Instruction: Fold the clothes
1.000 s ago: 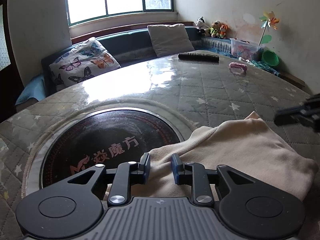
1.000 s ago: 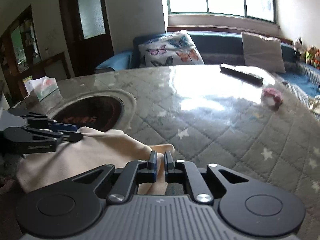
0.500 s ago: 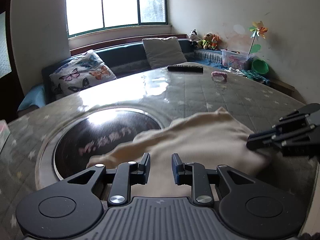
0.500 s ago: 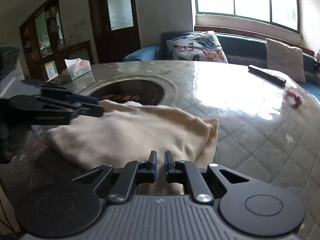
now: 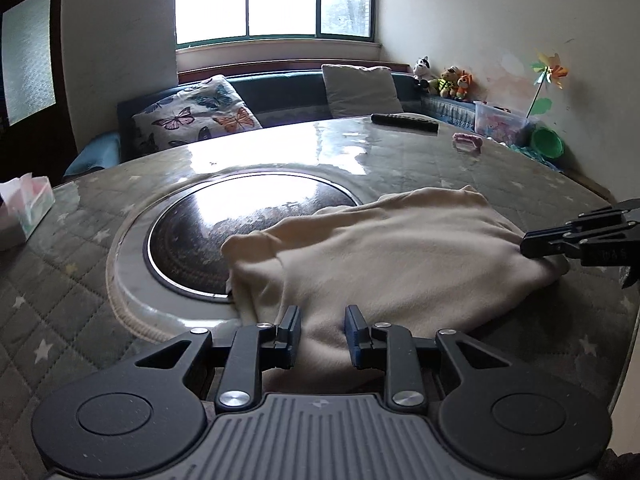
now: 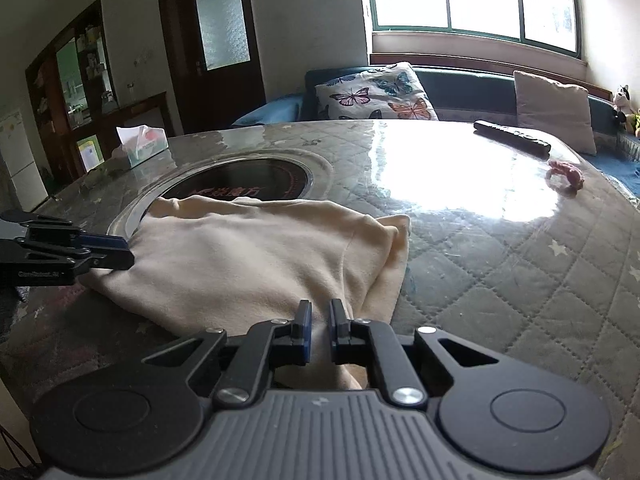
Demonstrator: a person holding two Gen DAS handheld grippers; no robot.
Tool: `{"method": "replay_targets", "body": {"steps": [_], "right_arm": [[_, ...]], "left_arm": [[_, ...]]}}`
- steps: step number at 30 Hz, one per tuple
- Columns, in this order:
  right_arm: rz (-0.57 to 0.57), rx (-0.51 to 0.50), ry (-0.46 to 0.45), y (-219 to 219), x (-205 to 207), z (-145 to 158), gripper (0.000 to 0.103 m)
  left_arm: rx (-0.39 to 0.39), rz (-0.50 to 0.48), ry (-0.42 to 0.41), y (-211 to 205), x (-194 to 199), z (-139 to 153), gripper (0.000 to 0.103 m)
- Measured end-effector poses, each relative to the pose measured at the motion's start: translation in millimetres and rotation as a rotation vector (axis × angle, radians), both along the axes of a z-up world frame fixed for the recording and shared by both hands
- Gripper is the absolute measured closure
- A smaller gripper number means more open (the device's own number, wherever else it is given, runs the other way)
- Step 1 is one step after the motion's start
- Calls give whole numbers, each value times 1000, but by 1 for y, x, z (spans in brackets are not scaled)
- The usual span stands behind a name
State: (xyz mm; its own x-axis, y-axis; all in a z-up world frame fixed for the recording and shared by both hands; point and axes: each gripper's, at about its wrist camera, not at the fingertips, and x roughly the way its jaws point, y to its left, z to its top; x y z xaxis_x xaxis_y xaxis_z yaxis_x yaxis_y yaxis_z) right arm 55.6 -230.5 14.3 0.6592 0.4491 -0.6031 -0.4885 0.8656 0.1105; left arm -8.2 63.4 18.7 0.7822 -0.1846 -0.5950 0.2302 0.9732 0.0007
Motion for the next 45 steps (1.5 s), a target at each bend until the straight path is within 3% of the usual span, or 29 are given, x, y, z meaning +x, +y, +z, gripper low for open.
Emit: {"method": "replay_targets", "body": {"steps": [10, 15, 20, 26, 35, 38, 45], "right_arm": [[-1, -37, -28, 7, -3, 7, 92], [50, -1, -67, 18, -7, 19, 91], [111, 3, -65, 36, -2, 17, 91], [96, -3, -18, 35, 6, 5, 87], [98, -2, -13, 35, 8, 4, 85], [92, -4, -10, 33, 8, 3, 83], [95, 15, -19, 31, 12, 12, 83]], "left_arm": [[-30, 52, -21, 7, 2, 13, 76], [-45, 50, -22, 2, 17, 12, 80], [-70, 85, 15, 12, 32, 6, 82], [-89, 126, 37, 26, 40, 3, 84], [-19, 174, 29, 28, 72, -1, 89], [-35, 200, 35, 35, 79, -1, 89], [-52, 133, -14, 24, 76, 13, 89]]}}
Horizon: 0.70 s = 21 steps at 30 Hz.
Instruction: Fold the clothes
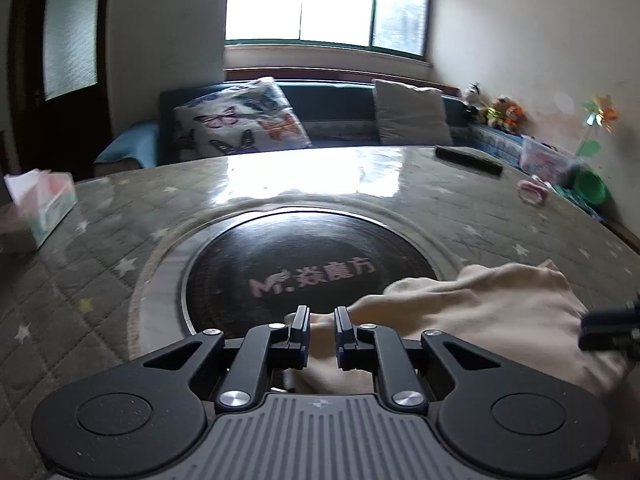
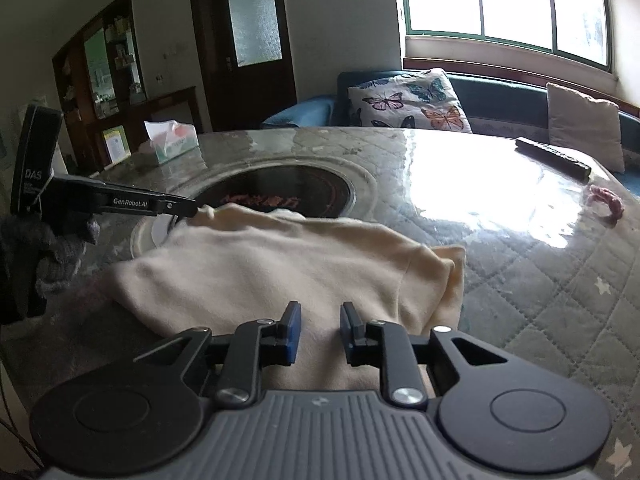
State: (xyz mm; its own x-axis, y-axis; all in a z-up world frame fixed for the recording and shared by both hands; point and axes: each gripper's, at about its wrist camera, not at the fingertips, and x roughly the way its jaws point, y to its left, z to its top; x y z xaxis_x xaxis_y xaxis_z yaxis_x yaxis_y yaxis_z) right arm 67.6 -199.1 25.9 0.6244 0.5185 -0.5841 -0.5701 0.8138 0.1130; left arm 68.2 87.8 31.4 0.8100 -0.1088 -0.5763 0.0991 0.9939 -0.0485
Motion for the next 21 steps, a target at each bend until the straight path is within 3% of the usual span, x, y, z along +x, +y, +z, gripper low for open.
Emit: {"method": "replay_targets", "body": {"steps": [4, 12, 15, 21], "right_arm": [[-20, 15, 2, 1, 16, 6, 83], [-75, -11, 15, 1, 55, 0, 83], [-134, -14, 63, -7, 69, -11, 83], [-154, 12, 63, -16, 67, -8, 81]], "left_arm": [[18, 7, 43, -3, 12, -11, 89], [19, 8, 50, 1, 15, -16, 89], [21, 7, 50, 1, 16, -17, 89], [22, 13, 45, 0, 11, -10, 86]]}}
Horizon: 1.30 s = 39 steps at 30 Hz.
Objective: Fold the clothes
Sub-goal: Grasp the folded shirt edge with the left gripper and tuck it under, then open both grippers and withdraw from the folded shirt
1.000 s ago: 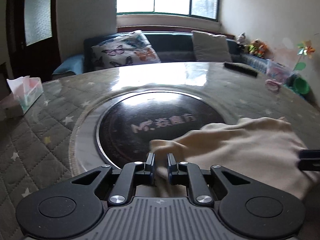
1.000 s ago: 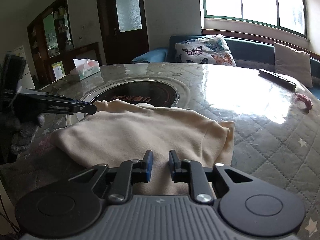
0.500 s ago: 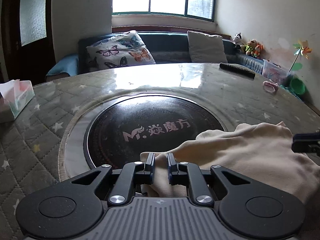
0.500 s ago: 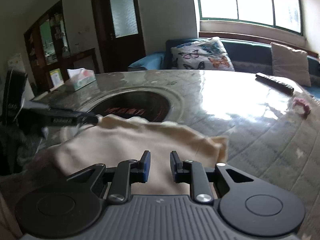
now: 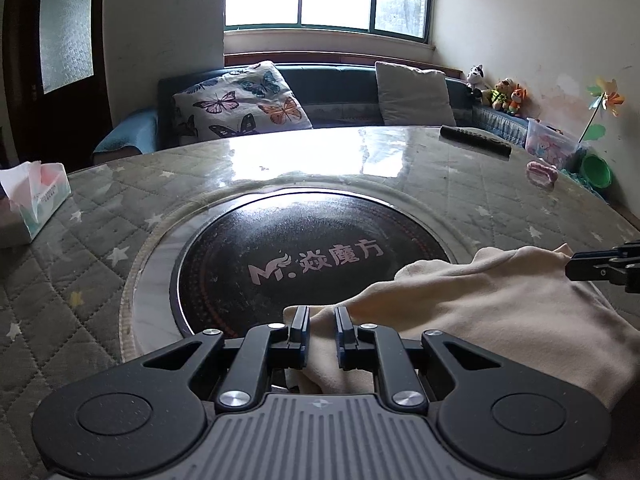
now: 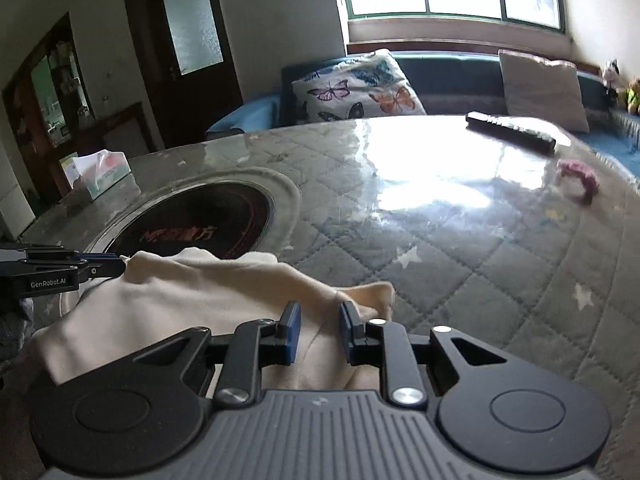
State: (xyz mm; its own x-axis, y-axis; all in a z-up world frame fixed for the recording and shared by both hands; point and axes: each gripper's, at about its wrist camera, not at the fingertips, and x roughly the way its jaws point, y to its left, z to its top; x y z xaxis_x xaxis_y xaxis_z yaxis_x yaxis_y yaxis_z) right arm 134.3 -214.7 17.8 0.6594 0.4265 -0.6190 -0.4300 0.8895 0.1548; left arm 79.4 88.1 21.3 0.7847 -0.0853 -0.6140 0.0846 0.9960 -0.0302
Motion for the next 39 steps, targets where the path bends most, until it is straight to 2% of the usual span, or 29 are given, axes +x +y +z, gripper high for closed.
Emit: {"method": "replay_targets", "body": {"steps": [2, 3, 4, 11, 13, 18, 23, 26, 31, 34, 36, 38, 39], "right_arm": [[17, -16, -26, 3, -7, 6, 79], [27, -26, -40, 6, -12, 10, 76], [40, -29, -48, 8, -16, 12, 76], [178, -85, -139, 39, -59, 21, 60], [200, -85, -132, 43, -66, 19, 57], [194, -142, -162, 50, -83, 9, 56], [159, -171, -136, 37, -95, 1, 56], [132, -177, -135, 28, -99, 4, 56], [50, -119, -133, 8, -97, 9, 56], [5, -158, -100, 1, -94, -2, 56], [3, -157, -83, -5, -95, -6, 56], [-7, -140, -91, -11, -98, -3, 54], [-16, -130, -99, -14, -99, -1, 52]], "left_arm": [[-1, 13, -3, 2, -5, 3, 75], [1, 23, -5, 3, -8, 5, 63], [5, 31, -10, 4, -11, 7, 56], [6, 65, -40, 10, -45, 17, 41], [9, 60, -46, 7, -56, 17, 30], [48, 34, -47, -5, -72, 9, 29], [97, 43, -32, -9, -76, -2, 29], [96, 46, -39, -9, -79, 0, 29], [97, 54, -52, -8, -82, 3, 26], [96, 63, -36, -7, -83, 0, 25], [92, 69, -36, -6, -85, 1, 22], [89, 74, -43, -6, -87, 3, 11], [84, 74, -48, -5, -88, 4, 9]]}}
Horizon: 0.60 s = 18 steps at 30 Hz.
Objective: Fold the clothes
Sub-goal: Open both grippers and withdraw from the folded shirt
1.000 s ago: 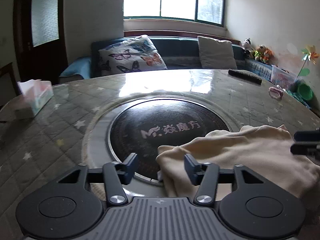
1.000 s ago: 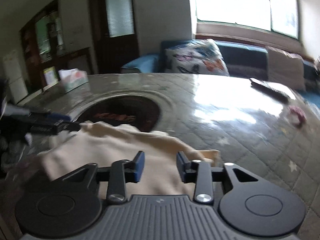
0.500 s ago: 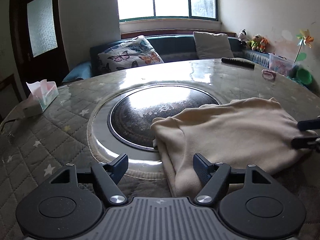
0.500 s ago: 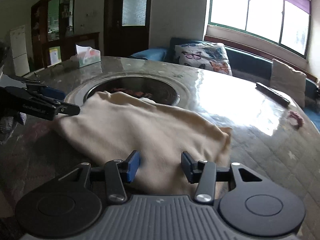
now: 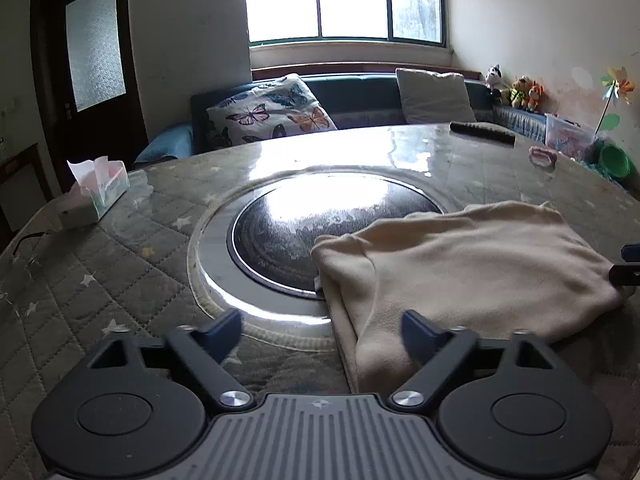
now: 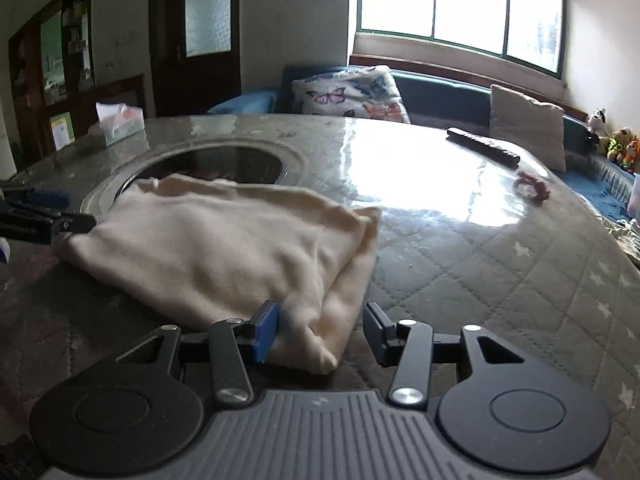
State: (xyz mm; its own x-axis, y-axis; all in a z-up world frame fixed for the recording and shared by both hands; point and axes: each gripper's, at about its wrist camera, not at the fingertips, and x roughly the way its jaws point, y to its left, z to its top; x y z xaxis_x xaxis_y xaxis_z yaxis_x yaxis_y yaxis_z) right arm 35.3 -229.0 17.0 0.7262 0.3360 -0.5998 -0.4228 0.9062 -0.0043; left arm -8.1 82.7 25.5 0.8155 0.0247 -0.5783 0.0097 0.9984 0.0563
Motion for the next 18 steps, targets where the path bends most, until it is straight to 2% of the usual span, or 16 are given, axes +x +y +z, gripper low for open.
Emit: {"method": "replay_targets", "body": {"steps": [5, 10, 13, 15, 18], "right_arm": [[-31, -11, 9, -7, 5, -5, 45], [-6, -39, -23, -1, 1, 4, 42], [41, -54, -44, 10, 1, 13, 40], [82, -66, -56, 20, 1, 18, 35], [163, -82, -68, 42, 1, 24, 34]], "left_arm": [[-3, 14, 5, 0, -2, -2, 0], [-21, 34, 17, 7, -6, -5, 0], [-32, 55, 13, 12, -8, -5, 0], [-41, 64, 11, 17, -11, -5, 0], [-23, 73, 28, 21, -14, -8, 0]]}}
